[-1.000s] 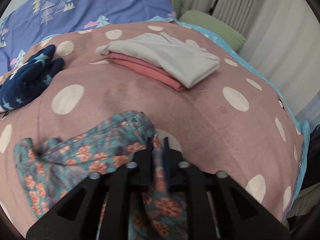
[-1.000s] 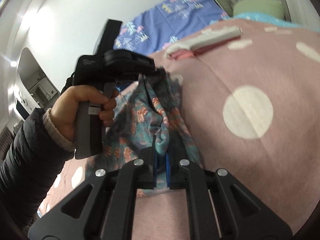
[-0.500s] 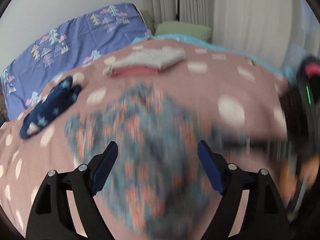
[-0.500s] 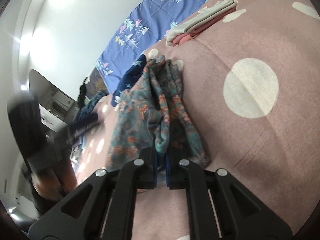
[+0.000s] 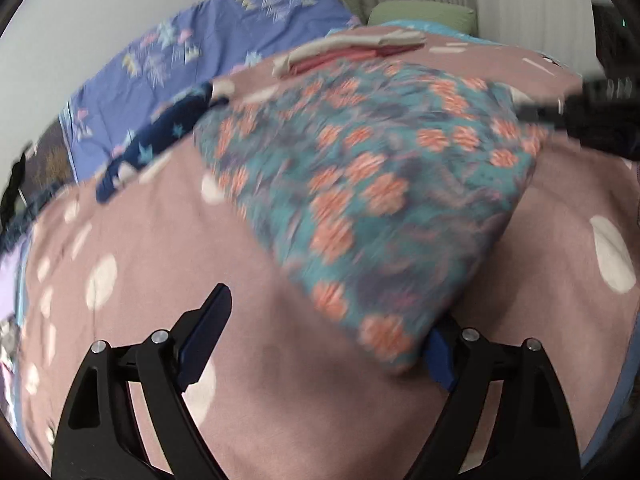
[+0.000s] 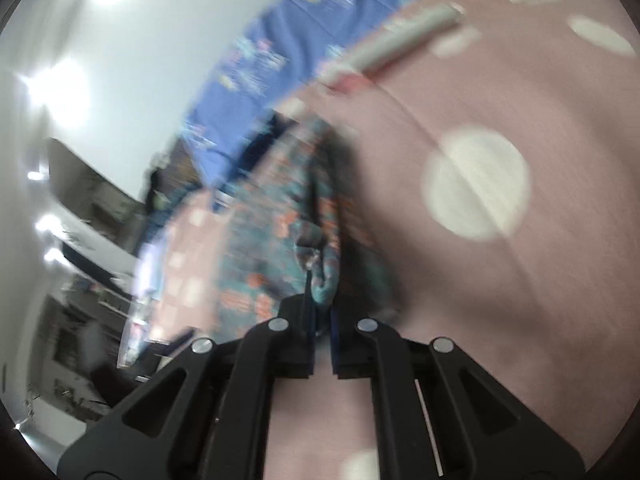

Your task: Fold small clothes

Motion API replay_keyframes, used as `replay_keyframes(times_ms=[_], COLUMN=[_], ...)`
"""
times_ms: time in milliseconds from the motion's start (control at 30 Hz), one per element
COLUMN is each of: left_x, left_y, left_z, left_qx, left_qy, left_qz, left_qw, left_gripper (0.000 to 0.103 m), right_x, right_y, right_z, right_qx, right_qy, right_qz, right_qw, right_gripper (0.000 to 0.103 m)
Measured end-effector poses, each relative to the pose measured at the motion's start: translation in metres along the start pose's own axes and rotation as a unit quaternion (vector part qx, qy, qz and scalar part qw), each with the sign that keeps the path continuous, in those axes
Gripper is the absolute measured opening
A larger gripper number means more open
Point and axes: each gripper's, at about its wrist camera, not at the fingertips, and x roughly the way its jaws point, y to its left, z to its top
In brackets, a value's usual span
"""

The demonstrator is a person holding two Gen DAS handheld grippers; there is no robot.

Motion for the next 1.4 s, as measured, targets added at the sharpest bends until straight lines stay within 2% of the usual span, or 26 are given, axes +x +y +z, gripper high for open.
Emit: replay_keyframes(times_ms=[67, 100, 133, 200, 267, 367, 433, 467, 500, 567, 600, 733, 900, 1033, 1133, 1167, 1267, 1333, 1400], left_x=[-0.001, -0.003, -0.007, -0.018, -0.031, -0.034, -0.022, -0.012, -0.002, 0.005, 0.003, -0.008, -0.033, -0.053, -0.049, -0.039, -0.003, 0.033, 0.037], left_y=[0.009, 0.011, 0.014, 0.018, 0.017, 0.01, 0.003, -0.002, -0.008, -0.016, -0.017, -0.009, 0.003, 0.028, 0.037, 0.037, 0.031, 0.022, 0.01], left_z=[-0.01, -0.012, -0.014, -0.013, -0.008, 0.007, 0.013, 0.013, 0.013, 0.004, 0.001, -0.01, -0.022, -0.021, -0.001, 0.007, 0.024, 0.027, 0.025], left_qx=[-0.019, -0.025, -0.034, -0.045, -0.051, -0.049, -0.051, -0.052, -0.052, -0.04, -0.032, -0.019, 0.01, -0.012, -0.031, -0.036, -0.061, -0.069, -0.054], left_qy=[0.009, 0.01, 0.011, 0.008, -0.007, -0.036, -0.03, -0.014, 0.002, 0.015, 0.011, 0.024, 0.029, -0.011, -0.049, -0.053, -0.032, 0.009, -0.011], left_qz=[-0.031, -0.047, -0.075, -0.121, -0.157, -0.169, -0.175, -0.187, -0.193, -0.188, -0.188, -0.193, -0.148, -0.174, -0.184, -0.19, -0.216, -0.21, -0.196], left_qw=[0.9993, 0.9985, 0.9966, 0.9916, 0.9862, 0.9837, 0.9829, 0.9809, 0.9798, 0.9812, 0.9815, 0.9807, 0.9885, 0.9847, 0.9812, 0.9796, 0.9739, 0.9751, 0.9791], left_gripper=[0.079, 0.069, 0.063, 0.034, 0.021, 0.021, 0.021, 0.021, 0.021, 0.021, 0.021, 0.022, 0.022, 0.022, 0.022, 0.022, 0.023, 0.023, 0.027], right_x=[0.01, 0.009, 0.005, -0.006, -0.017, -0.018, -0.008, -0.002, 0.01, 0.035, 0.042, 0.036, 0.039, 0.038, 0.03, 0.027, 0.026, 0.035, 0.051], right_y=[-0.014, -0.016, -0.013, -0.004, 0.01, 0.032, 0.044, 0.045, 0.044, 0.034, 0.027, 0.024, 0.026, 0.026, 0.032, 0.036, 0.052, 0.06, 0.063], right_z=[-0.007, -0.008, -0.006, -0.002, 0.002, 0.013, 0.016, 0.016, 0.014, 0.01, 0.008, 0.008, 0.006, 0.006, 0.018, 0.024, 0.042, 0.059, 0.077], right_qx=[0.013, 0.014, 0.007, -0.013, -0.047, -0.1, -0.125, -0.132, -0.136, -0.13, -0.128, -0.134, -0.144, -0.135, -0.112, -0.112, -0.135, -0.147, -0.146], right_qy=[0.029, 0.029, 0.029, 0.018, -0.007, -0.032, -0.028, -0.02, -0.004, 0.035, 0.041, 0.033, 0.036, 0.039, 0.041, 0.032, 0.012, 0.014, 0.021], right_qz=[-0.003, 0.002, 0.003, -0.01, -0.027, -0.024, -0.011, -0.01, -0.022, -0.074, -0.082, -0.078, -0.088, -0.083, -0.059, -0.053, -0.061, -0.053, -0.057], right_qw=[0.999, 0.999, 1.0, 1.0, 0.998, 0.994, 0.992, 0.991, 0.99, 0.988, 0.988, 0.987, 0.985, 0.987, 0.991, 0.992, 0.989, 0.988, 0.987], right_gripper=[0.005, 0.005, 0.006, 0.014, 0.014, 0.014, 0.014, 0.014, 0.013, 0.004, 0.0, 0.0, 0.0, 0.0, 0.008, 0.014, 0.02, 0.025, 0.028])
